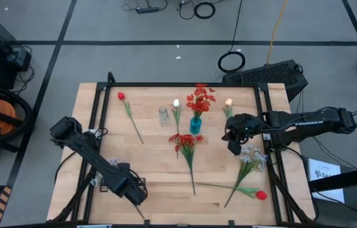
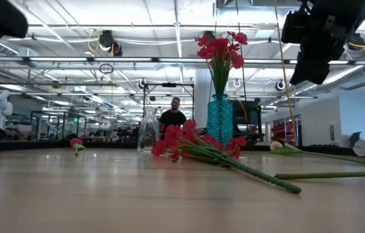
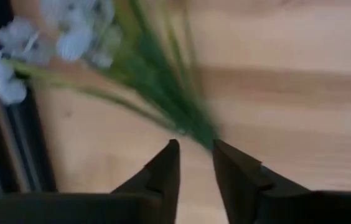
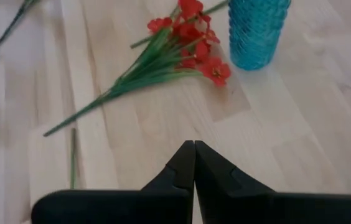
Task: Sort flowers into vase by color
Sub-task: Put the left white flowers into the transparent vase
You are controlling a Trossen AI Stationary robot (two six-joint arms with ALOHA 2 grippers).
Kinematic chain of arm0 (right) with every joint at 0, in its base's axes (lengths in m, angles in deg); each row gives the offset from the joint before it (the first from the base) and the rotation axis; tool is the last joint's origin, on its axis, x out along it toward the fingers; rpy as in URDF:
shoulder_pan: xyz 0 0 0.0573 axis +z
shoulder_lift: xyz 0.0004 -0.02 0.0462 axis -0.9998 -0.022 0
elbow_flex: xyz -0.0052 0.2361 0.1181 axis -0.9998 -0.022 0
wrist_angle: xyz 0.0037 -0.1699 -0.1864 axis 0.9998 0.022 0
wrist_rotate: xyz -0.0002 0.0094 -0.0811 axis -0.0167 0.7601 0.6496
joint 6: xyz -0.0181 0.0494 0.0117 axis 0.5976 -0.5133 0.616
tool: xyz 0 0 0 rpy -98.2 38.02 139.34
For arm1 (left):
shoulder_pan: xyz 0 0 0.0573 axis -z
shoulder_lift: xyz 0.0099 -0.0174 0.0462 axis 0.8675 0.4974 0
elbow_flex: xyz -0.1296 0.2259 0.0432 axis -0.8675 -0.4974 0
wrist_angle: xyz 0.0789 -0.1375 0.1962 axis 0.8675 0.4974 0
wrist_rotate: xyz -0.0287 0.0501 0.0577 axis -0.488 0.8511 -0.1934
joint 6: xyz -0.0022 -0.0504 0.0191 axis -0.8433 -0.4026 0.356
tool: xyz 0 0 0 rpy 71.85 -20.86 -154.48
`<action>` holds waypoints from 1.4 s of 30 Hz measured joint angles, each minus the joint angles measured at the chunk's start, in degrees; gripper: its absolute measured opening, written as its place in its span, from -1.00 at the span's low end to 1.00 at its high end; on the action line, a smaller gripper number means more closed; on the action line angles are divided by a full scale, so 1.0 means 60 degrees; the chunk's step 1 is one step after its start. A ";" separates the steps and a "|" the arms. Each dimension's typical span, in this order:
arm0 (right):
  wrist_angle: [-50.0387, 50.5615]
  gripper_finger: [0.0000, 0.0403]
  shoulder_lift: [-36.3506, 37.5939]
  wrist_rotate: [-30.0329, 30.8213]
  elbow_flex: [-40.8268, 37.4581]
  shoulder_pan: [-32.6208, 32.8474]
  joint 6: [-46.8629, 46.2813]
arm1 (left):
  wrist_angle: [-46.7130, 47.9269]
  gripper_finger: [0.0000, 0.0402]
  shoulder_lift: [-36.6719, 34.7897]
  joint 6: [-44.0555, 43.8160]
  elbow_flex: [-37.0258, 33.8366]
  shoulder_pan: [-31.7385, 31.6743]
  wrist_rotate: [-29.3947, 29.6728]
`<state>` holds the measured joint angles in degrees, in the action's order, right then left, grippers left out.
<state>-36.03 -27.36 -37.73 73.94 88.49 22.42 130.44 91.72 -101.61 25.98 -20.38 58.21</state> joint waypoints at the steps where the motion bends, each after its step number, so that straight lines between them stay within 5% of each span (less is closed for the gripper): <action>1: -0.0067 -0.99 0.0000 0.0000 0.0000 0.0000 0.0007 | 0.0003 -0.41 0.0044 -0.0004 0.0000 0.0029 -0.0122; 11: -0.0343 -0.99 -0.0004 0.0000 0.0000 0.0000 0.0018 | -0.0263 0.02 0.0845 -0.1102 0.0000 0.0329 -0.1123; 21: -0.0330 -0.99 -0.0007 0.0000 0.0000 0.0000 0.0020 | -0.0993 0.04 0.1705 -0.1237 0.0000 0.0147 -0.0970; 42: -0.0326 -0.99 -0.0007 -0.0027 0.0000 0.0000 0.0058 | -0.0907 0.04 0.1045 -0.1206 0.0029 -0.0121 -0.0417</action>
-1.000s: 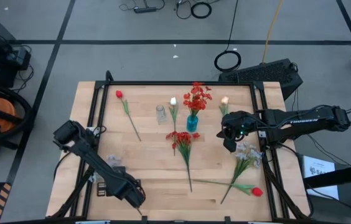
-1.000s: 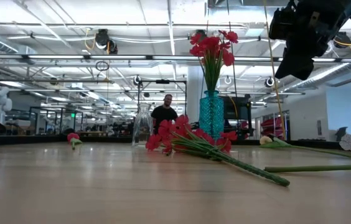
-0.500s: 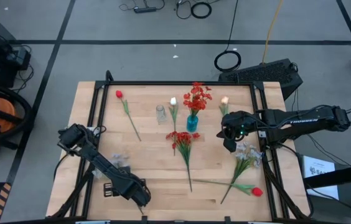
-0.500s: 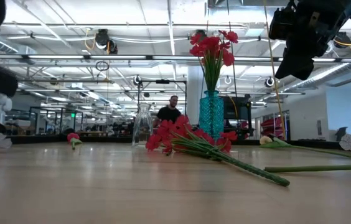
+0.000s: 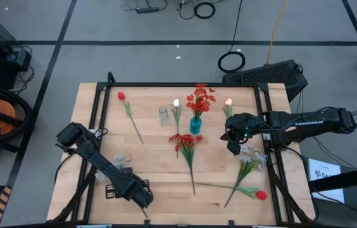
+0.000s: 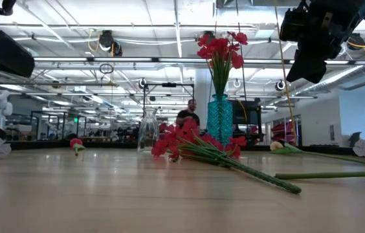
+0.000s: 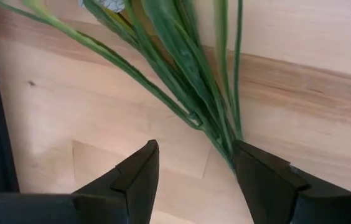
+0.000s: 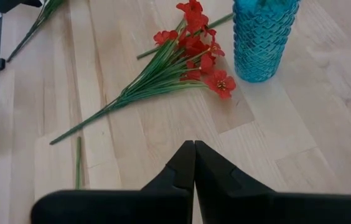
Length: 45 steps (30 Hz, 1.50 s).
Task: Sort flowers into vase by color
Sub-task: Put the left white flowers into the transparent vase
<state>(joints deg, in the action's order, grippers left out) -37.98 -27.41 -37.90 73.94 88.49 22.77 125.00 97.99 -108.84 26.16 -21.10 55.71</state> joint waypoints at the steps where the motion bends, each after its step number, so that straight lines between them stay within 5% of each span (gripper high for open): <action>1: 0.0000 -0.99 0.0000 0.0002 0.0000 0.0000 0.0000 | -0.0007 0.04 -0.0002 0.0010 0.0000 -0.0017 0.0036; 21: -0.0019 -0.99 0.0000 -0.0002 0.0004 0.0000 -0.0133 | -0.0498 -0.01 0.1201 0.0953 -0.0074 -0.0138 0.0885; 25: -0.0022 -0.99 0.0000 0.0009 0.0004 0.0000 -0.0113 | -0.0401 -0.25 0.1234 0.1069 -0.0069 -0.0165 0.1431; 31: -0.0266 -0.99 0.0000 0.0016 0.0004 0.0000 -0.0187 | 0.0166 -0.89 0.1271 0.2479 -0.0069 -0.0433 0.1861; 34: -0.0487 -0.99 0.0000 0.0016 0.0004 0.0000 -0.0199 | 0.0637 -0.91 0.1241 0.2831 -0.0104 -0.0664 0.2220; 37: -0.0603 -0.99 0.0000 0.0022 0.0004 0.0000 -0.0215 | 0.1214 -0.90 0.0955 0.3045 -0.0199 -0.0921 0.3133; 45: -0.0597 -0.99 0.0000 0.0100 0.0004 0.0000 -0.0261 | 0.2575 -0.96 -0.2080 0.3247 -0.0194 -0.1125 0.7919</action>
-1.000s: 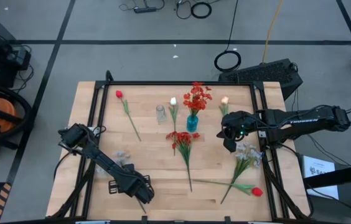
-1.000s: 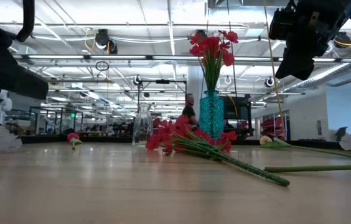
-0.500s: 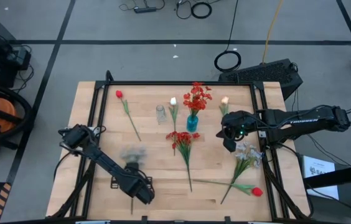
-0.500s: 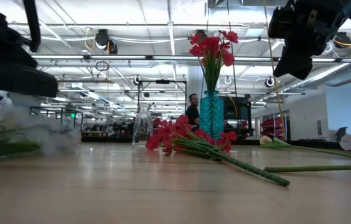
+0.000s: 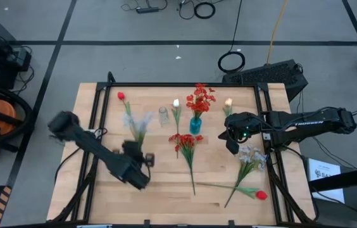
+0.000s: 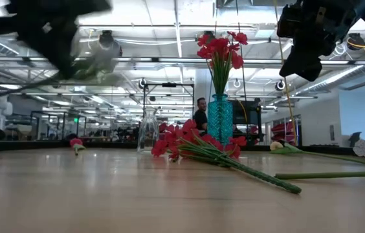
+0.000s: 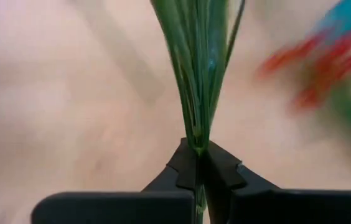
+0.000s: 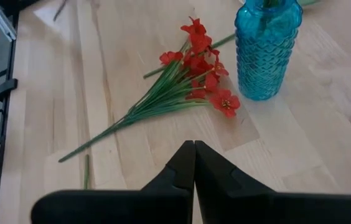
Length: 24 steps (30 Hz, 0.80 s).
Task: Sort flowers into vase by color
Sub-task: Put the left white flowers into the transparent vase
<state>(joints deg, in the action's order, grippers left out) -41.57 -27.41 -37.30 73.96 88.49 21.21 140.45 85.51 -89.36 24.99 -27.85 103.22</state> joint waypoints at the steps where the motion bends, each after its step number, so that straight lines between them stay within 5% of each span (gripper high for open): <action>1: -0.0020 -0.99 0.0000 0.0000 0.0000 0.0000 -0.0041 | 0.0254 -0.96 -0.0418 0.0133 0.0023 -0.0023 0.0642; 5: -0.0070 -0.99 0.0000 0.0000 0.0000 0.0000 -0.0071 | 0.1235 -0.96 -0.2006 0.1161 0.0023 -0.0060 0.2630; 12: -0.0076 -0.99 0.0004 0.0004 0.0000 0.0000 -0.0071 | 0.1124 -0.96 -0.4057 0.5065 0.0027 -0.0749 0.6260; 18: -0.0213 -0.99 0.0000 0.0114 0.0000 0.0000 -0.0529 | 0.1080 -0.96 -0.4952 0.6546 -0.0058 -0.1806 0.7752; 24: -0.0488 -0.99 0.0003 0.0915 0.0000 -0.0004 -0.1066 | 0.0771 -0.96 -0.5388 0.7770 -0.0061 -0.2168 0.7800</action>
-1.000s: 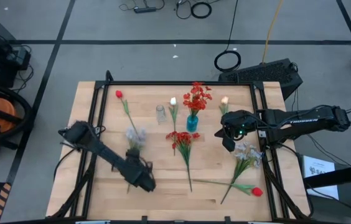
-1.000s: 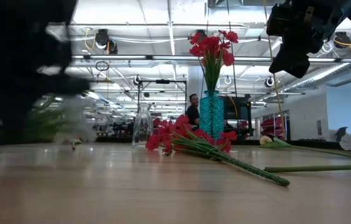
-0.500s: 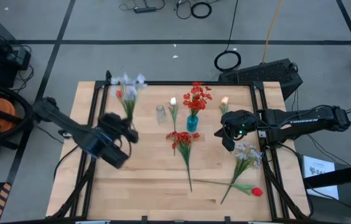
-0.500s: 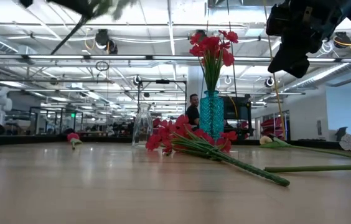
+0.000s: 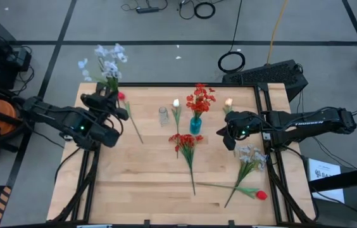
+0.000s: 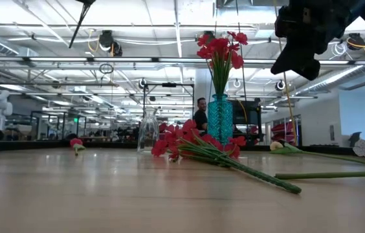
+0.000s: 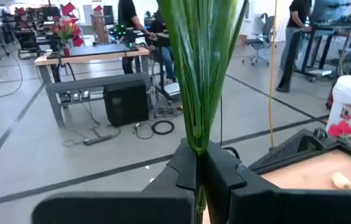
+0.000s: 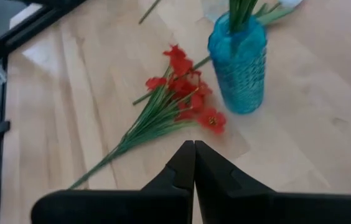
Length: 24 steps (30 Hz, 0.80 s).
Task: Sort flowers into vase by color
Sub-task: Put the left white flowers into the transparent vase
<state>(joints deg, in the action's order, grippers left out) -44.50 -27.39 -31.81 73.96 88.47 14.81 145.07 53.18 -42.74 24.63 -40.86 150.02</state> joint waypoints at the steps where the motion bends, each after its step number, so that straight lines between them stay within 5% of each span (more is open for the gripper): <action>1: -0.0054 -0.99 0.0000 0.0099 0.0000 0.0000 -0.0003 | -0.0237 -0.96 0.0001 0.0326 0.0000 0.0000 -0.0026; 7: -0.0259 -0.99 0.0000 0.0400 0.0000 0.0000 -0.0007 | -0.2260 -0.96 0.0301 0.3017 0.0000 -0.0227 -0.0439; 16: -0.0634 -0.99 0.0001 0.0820 0.0000 0.0000 -0.0467 | -0.5084 -0.96 0.0441 0.7536 0.0000 -0.1624 -0.2586; 24: -0.0637 -0.99 0.0001 0.0852 0.0000 0.0000 -0.0517 | -0.8321 -0.96 0.0361 1.1540 -0.0188 -0.3848 -0.6750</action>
<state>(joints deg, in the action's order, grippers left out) -48.32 -27.39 -26.69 73.96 88.47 11.71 95.15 55.34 26.50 23.50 -63.94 109.52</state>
